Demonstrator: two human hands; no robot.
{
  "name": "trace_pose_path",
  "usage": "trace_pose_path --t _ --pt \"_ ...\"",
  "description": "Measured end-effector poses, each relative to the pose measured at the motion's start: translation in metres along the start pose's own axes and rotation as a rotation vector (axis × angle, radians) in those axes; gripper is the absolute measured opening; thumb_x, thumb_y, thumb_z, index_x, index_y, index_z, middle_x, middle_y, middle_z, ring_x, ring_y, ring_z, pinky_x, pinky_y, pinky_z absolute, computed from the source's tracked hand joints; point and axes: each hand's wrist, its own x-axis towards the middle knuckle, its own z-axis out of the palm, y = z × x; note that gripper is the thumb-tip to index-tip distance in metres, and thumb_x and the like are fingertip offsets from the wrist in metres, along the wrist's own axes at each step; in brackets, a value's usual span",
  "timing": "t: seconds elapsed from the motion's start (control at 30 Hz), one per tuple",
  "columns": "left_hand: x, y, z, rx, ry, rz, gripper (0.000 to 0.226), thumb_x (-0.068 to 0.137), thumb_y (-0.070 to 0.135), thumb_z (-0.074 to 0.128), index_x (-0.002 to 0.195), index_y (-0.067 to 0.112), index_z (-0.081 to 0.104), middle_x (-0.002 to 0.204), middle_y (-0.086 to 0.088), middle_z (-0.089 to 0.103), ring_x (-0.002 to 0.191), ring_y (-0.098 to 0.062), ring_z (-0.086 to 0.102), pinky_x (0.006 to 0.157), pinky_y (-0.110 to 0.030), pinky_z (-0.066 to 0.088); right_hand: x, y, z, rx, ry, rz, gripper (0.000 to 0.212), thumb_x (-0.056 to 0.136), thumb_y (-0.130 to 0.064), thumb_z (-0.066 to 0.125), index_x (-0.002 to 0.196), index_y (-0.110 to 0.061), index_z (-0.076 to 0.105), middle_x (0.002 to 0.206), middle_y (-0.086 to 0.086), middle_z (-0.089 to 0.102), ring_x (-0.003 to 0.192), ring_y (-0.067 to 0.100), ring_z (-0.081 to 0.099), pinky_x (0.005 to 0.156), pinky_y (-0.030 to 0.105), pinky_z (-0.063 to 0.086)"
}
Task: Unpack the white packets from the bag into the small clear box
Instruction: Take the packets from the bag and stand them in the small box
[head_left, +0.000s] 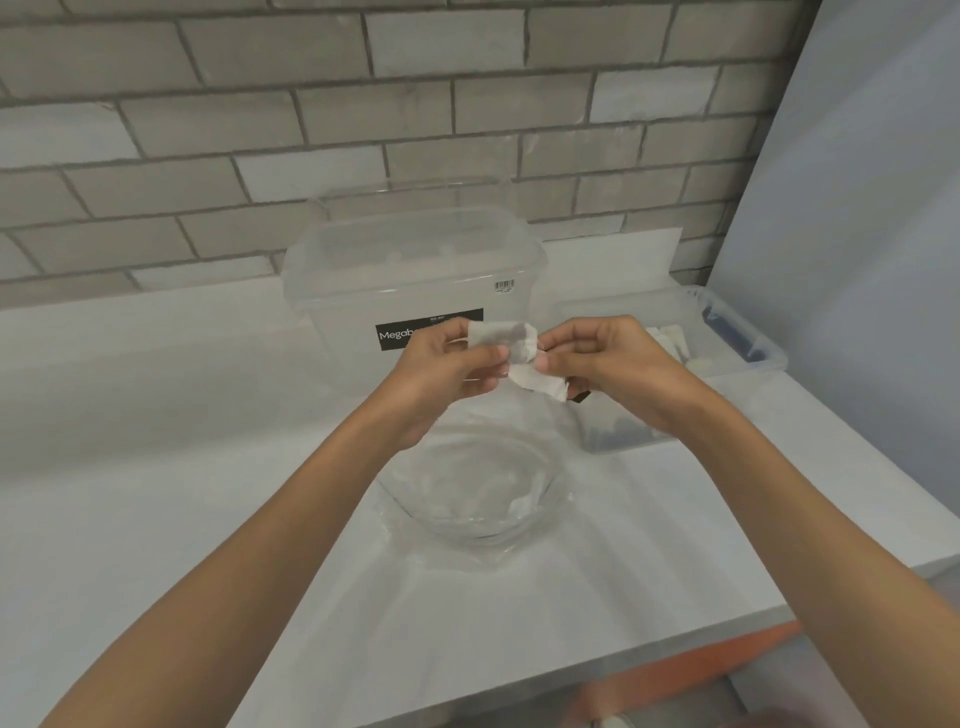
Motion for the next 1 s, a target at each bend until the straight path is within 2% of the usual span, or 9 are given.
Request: trace_pose_path --t 0.07,0.2,0.33,0.47,0.6,0.67,0.77,0.9,1.0 --pt "0.006 0.002 0.011 -0.159 0.002 -0.046 0.017 0.086 0.006 0.067 0.102 0.007 0.064 0.083 -0.001 0.069 0.072 -0.010 0.065 0.070 -0.020 0.054 0.001 -0.001 -0.009 0.032 0.002 0.001 0.022 0.081 -0.011 0.075 0.101 -0.003 0.070 0.084 0.015 0.071 0.070 0.022 0.060 0.067 0.031 0.049" --pt "0.020 0.001 0.039 -0.231 -0.002 -0.117 0.013 0.084 0.014 0.071 0.095 0.015 0.064 0.084 0.003 0.064 0.073 -0.008 0.062 0.072 -0.022 0.051 0.004 -0.008 -0.028 0.056 0.036 -0.051 0.020 0.083 -0.008 0.072 0.100 0.002 0.069 0.076 0.007 0.070 0.056 0.006 0.061 0.053 0.016 0.047" --pt "0.037 0.003 0.064 -0.086 -0.012 -0.099 0.012 0.082 0.018 0.073 0.079 0.020 0.062 0.087 0.000 0.065 0.078 -0.008 0.062 0.075 -0.025 0.048 0.014 -0.012 -0.057 -0.022 0.087 -0.096 0.016 0.083 -0.011 0.072 0.094 0.001 0.072 0.078 0.008 0.070 0.061 0.006 0.061 0.054 0.015 0.046" --pt "0.061 0.016 0.082 0.150 0.024 0.011 0.022 0.079 0.031 0.075 0.097 0.021 0.068 0.100 0.002 0.069 0.096 -0.012 0.065 0.083 -0.030 0.048 0.022 -0.014 -0.095 -0.189 0.104 -0.079 0.011 0.082 -0.014 0.075 0.089 -0.006 0.075 0.079 0.011 0.072 0.062 0.007 0.058 0.054 0.015 0.047" --pt "0.089 0.035 0.105 0.387 -0.026 0.197 0.025 0.080 0.039 0.073 0.103 0.030 0.068 0.099 0.011 0.068 0.084 -0.005 0.064 0.076 -0.020 0.048 0.032 -0.016 -0.130 -0.405 0.066 -0.083 0.010 0.081 -0.018 0.076 0.085 -0.010 0.076 0.072 0.008 0.071 0.050 0.002 0.054 0.054 0.013 0.048" --pt "0.104 0.039 0.122 0.493 -0.089 0.234 0.023 0.079 0.037 0.075 0.100 0.029 0.070 0.094 0.007 0.070 0.080 -0.007 0.066 0.074 -0.021 0.049 0.037 -0.016 -0.146 -0.451 0.044 -0.091 0.009 0.081 -0.020 0.076 0.084 -0.011 0.077 0.070 0.006 0.070 0.051 0.001 0.054 0.054 0.014 0.048" --pt "0.129 0.040 0.145 0.584 -0.078 0.289 0.018 0.079 0.031 0.077 0.094 0.023 0.071 0.083 0.001 0.070 0.068 -0.005 0.059 0.069 -0.018 0.046 0.045 -0.011 -0.174 -0.464 0.050 -0.088 0.007 0.080 -0.014 0.076 0.085 -0.009 0.076 0.065 0.000 0.068 0.051 -0.001 0.055 0.053 0.014 0.047" --pt "0.154 0.034 0.165 0.643 -0.044 0.272 0.013 0.081 0.024 0.072 0.093 0.025 0.068 0.075 0.008 0.063 0.064 -0.003 0.055 0.058 -0.012 0.040 0.052 0.009 -0.215 -0.409 0.140 -0.039 0.010 0.081 -0.008 0.074 0.090 -0.010 0.075 0.071 0.005 0.070 0.062 0.010 0.062 0.056 0.020 0.052" --pt "0.169 0.025 0.178 0.683 -0.056 0.213 0.010 0.082 0.019 0.069 0.092 0.021 0.067 0.079 0.003 0.067 0.071 -0.008 0.060 0.059 -0.017 0.043 0.054 0.026 -0.238 -0.305 0.180 0.019 0.013 0.081 -0.004 0.072 0.094 -0.008 0.072 0.071 0.006 0.069 0.062 0.013 0.064 0.056 0.020 0.055"
